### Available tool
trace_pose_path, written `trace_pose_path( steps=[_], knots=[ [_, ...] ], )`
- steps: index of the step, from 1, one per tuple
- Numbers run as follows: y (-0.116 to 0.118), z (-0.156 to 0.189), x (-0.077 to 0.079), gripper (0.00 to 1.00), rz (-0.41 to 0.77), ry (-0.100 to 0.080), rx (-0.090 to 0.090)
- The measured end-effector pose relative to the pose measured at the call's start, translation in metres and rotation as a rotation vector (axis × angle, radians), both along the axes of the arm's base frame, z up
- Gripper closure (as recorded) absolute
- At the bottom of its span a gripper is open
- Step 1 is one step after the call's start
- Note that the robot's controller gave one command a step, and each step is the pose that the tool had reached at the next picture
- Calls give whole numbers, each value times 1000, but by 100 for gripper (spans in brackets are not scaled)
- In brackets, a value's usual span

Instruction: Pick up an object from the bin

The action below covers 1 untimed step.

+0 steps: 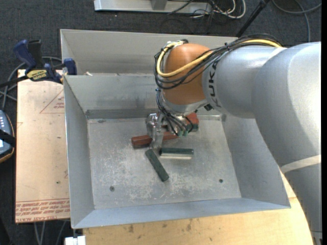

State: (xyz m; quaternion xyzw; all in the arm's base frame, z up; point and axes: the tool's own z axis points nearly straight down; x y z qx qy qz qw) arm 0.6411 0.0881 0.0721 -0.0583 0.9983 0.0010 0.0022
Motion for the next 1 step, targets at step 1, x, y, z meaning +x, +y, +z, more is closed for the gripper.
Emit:
trace_pose_path(
  steps=[1],
  knots=[
    [19,195,-14,100,247,-8,-1]
  ],
)
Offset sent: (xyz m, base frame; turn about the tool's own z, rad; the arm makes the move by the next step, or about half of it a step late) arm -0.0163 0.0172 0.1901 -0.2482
